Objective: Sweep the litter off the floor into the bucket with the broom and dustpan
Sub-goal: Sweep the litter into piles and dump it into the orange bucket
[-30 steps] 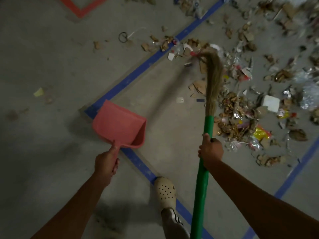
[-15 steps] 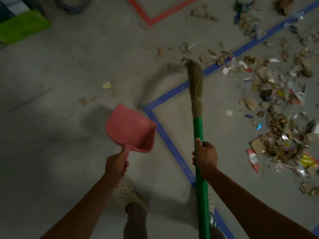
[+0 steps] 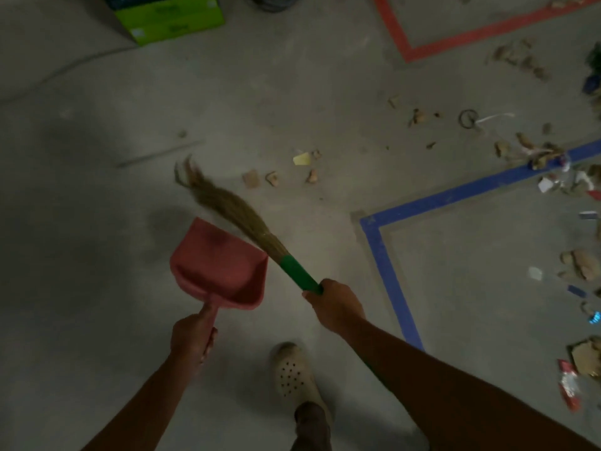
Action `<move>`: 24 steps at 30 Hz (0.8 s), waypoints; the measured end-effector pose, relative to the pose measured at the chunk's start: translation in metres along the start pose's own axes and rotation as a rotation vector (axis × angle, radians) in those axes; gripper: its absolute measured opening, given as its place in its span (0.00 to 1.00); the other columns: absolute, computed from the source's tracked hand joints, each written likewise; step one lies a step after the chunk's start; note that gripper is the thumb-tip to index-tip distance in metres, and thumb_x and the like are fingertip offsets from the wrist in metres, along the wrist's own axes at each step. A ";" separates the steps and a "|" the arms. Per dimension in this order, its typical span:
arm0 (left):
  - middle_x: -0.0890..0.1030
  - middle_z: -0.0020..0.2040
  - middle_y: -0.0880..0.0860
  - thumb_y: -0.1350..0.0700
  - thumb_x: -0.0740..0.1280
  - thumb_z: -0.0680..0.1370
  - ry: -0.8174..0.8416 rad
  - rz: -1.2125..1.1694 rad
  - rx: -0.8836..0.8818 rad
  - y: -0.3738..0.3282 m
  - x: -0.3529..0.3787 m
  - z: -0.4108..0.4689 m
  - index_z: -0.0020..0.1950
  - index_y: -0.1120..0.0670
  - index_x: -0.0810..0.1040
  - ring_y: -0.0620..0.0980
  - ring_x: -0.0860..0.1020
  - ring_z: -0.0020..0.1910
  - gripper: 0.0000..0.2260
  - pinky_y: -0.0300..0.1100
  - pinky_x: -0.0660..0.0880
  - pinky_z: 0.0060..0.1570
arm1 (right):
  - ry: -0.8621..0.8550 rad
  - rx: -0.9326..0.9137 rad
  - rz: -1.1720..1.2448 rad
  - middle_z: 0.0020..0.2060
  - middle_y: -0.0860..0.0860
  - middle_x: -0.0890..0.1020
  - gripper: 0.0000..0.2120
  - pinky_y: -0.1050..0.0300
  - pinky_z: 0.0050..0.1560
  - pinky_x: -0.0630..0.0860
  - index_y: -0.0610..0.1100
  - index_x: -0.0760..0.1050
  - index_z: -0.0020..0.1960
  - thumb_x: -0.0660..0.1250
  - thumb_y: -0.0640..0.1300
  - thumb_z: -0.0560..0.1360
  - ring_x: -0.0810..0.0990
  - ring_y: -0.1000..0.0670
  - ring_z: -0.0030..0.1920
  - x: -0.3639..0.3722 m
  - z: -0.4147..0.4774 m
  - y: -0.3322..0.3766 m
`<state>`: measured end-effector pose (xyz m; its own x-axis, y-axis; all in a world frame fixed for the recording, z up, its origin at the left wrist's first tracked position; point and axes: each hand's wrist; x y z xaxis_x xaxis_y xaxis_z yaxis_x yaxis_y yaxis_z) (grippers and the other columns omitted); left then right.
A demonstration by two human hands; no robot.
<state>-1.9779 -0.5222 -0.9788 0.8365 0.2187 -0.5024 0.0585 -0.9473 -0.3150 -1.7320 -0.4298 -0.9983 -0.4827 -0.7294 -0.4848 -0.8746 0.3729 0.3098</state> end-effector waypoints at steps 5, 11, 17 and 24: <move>0.70 0.22 0.55 0.32 0.66 0.76 0.016 0.007 -0.001 0.000 -0.004 0.023 0.31 0.60 0.73 0.48 0.63 0.16 0.32 0.33 0.59 0.20 | -0.100 0.386 0.487 0.38 0.45 0.81 0.18 0.54 0.32 0.79 0.39 0.75 0.52 0.65 0.56 0.81 0.79 0.47 0.30 -0.012 0.049 -0.021; 0.70 0.22 0.56 0.37 0.66 0.78 0.074 -0.036 0.029 -0.019 0.006 0.028 0.32 0.61 0.74 0.48 0.62 0.16 0.29 0.32 0.57 0.19 | -0.493 0.592 0.810 0.35 0.43 0.81 0.21 0.53 0.32 0.75 0.36 0.77 0.48 0.61 0.56 0.82 0.80 0.44 0.32 -0.057 0.050 -0.055; 0.70 0.22 0.55 0.36 0.66 0.78 0.108 -0.005 0.050 -0.049 0.021 0.020 0.33 0.61 0.74 0.48 0.62 0.16 0.28 0.32 0.58 0.21 | -0.610 0.380 0.737 0.37 0.42 0.83 0.21 0.49 0.35 0.81 0.40 0.77 0.46 0.61 0.58 0.82 0.82 0.42 0.34 -0.074 0.030 -0.035; 0.71 0.24 0.58 0.34 0.67 0.76 0.083 0.078 0.103 -0.086 0.042 0.012 0.31 0.61 0.75 0.50 0.64 0.18 0.31 0.35 0.59 0.23 | -0.111 0.083 0.494 0.41 0.48 0.81 0.13 0.52 0.37 0.79 0.49 0.74 0.51 0.64 0.59 0.80 0.78 0.50 0.36 -0.069 0.046 -0.008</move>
<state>-1.9544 -0.4292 -0.9821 0.8785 0.1215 -0.4620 -0.0609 -0.9307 -0.3607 -1.6941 -0.3559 -1.0048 -0.8374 -0.3908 -0.3822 -0.5392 0.7053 0.4602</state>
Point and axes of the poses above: each hand's wrist, its own z-axis towards the middle knuckle, its own x-axis out of the palm, y = z × x
